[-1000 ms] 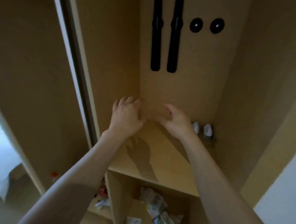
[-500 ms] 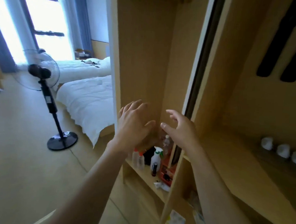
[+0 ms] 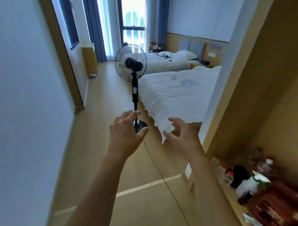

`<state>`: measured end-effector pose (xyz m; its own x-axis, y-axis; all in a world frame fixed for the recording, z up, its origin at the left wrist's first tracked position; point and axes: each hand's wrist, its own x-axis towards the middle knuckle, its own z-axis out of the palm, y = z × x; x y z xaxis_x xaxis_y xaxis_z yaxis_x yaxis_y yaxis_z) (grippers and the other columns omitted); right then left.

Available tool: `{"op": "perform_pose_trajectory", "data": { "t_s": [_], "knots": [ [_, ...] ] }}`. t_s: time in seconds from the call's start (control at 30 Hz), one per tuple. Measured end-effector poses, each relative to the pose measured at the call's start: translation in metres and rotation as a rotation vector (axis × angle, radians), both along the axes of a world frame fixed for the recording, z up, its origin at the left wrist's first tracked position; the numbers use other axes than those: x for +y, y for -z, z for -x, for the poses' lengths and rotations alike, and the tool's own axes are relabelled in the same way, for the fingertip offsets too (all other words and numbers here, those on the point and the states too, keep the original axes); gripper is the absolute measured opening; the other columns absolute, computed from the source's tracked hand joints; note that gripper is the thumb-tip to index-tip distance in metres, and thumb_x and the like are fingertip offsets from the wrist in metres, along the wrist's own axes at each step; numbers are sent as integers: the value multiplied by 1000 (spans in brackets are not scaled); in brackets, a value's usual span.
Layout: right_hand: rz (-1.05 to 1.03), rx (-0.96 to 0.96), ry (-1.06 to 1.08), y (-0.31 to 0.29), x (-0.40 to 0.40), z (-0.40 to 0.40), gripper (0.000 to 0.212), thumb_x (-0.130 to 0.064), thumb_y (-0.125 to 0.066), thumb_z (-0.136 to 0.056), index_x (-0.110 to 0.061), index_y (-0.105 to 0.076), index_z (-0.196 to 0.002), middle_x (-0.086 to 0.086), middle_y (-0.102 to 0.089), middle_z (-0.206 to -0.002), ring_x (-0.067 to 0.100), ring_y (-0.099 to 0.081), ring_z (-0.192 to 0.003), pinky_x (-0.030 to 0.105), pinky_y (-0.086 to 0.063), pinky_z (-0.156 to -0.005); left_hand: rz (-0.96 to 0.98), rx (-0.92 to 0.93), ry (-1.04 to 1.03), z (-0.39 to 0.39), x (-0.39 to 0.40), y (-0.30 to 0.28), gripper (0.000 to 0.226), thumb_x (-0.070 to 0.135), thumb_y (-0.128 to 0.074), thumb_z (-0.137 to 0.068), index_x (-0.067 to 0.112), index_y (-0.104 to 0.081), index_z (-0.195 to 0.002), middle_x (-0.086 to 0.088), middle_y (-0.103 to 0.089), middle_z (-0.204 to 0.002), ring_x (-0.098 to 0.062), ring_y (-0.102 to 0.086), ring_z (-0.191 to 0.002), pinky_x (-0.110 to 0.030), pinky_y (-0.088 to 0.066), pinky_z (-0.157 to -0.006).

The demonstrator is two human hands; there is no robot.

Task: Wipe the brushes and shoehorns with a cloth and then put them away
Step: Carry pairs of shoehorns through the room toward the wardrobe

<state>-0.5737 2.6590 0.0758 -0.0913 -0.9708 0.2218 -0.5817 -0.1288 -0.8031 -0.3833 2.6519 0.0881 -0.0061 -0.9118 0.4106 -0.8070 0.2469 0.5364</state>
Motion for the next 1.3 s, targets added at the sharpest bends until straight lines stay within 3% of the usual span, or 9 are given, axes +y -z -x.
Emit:
{"op": "perform_pose_trajectory", "data": {
  "t_s": [0.13, 0.3, 0.47, 0.63, 1.03, 1.3],
  "knots": [
    [-12, 22, -74, 12, -44, -59, 44, -31, -72, -89, -32, -58, -131, -9, -60, -117, 10, -55, -112, 26, -45, -89, -56, -19, -90, -58, -32, 13, 60, 42, -69, -86, 30, -47, -141, 2, -46, -148, -24, -44, -134, -46, -36, -110],
    [-60, 70, -146, 32, -110, -101, 50, -33, -71, -89, -30, -55, -137, -4, -60, -134, 10, -53, -122, 31, -46, -102, -96, -9, -189, -108, -81, 31, 58, 41, -68, -87, 29, -48, -140, 4, -46, -148, -21, -43, -134, -44, -38, -110],
    [-109, 69, -217, 52, -206, -138, 50, -38, -68, -90, -32, -54, -138, -6, -59, -134, 11, -53, -123, 28, -42, -96, -133, -9, -295, -148, -157, 44, 58, 38, -68, -87, 28, -48, -141, 1, -45, -149, -22, -42, -136, -40, -35, -111],
    [-95, 44, -307, 46, -320, -177, 51, -36, -69, -91, -30, -53, -138, -1, -62, -133, 17, -53, -127, 43, -46, -106, -105, -39, -372, -179, -255, 32, 58, 38, -69, -86, 27, -50, -139, 1, -49, -147, -19, -44, -135, -39, -36, -112],
    [-157, 93, -423, 50, -548, -264, 52, -38, -67, -92, -33, -51, -141, -2, -59, -135, 15, -51, -127, 34, -42, -102, -153, -10, -477, -257, -467, 39, 56, 39, -67, -88, 27, -49, -140, 2, -47, -148, -18, -45, -134, -39, -35, -113],
    [-144, 179, -360, 62, -689, -334, 51, -38, -67, -92, -30, -53, -140, -1, -60, -132, 17, -53, -126, 40, -43, -106, -136, 36, -399, -331, -634, 62, 56, 42, -67, -88, 30, -49, -140, 3, -49, -146, -19, -47, -133, -39, -39, -111]
  ]
}}
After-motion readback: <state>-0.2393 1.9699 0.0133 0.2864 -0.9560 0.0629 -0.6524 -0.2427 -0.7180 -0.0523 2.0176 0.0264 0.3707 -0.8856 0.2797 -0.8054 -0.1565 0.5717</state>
